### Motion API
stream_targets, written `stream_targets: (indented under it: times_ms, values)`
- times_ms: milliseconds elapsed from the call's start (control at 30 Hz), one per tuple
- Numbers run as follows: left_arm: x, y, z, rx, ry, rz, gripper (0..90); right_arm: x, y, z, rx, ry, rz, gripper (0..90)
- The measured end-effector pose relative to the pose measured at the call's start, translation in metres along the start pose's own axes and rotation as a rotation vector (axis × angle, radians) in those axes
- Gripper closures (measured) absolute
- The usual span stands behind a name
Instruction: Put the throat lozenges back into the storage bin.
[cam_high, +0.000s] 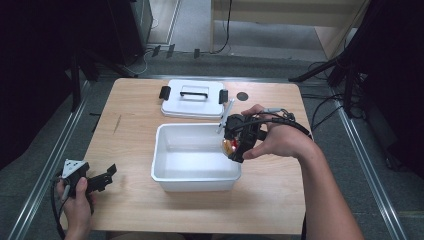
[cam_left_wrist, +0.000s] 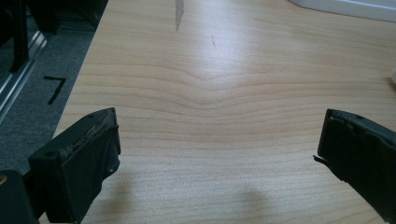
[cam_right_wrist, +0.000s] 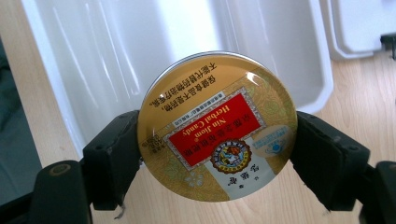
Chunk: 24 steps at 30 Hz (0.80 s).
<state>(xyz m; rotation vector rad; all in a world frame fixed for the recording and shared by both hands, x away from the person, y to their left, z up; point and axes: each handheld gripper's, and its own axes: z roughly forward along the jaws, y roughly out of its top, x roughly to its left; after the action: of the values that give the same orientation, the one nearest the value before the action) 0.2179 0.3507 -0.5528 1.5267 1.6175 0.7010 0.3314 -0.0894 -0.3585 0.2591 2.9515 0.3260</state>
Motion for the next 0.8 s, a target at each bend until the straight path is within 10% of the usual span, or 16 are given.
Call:
stream_targets:
  times_ms: [233,800]
  values:
    - [0.0,0.0,0.0,0.0,-0.002,-0.001,0.0,0.003,0.01,0.006,0.011,0.028,-0.075,21.2]
    - [0.0,0.0,0.0,0.0,-0.004,-0.003,0.0,0.006,0.022,0.024,0.067,0.027,-0.083,21.2]
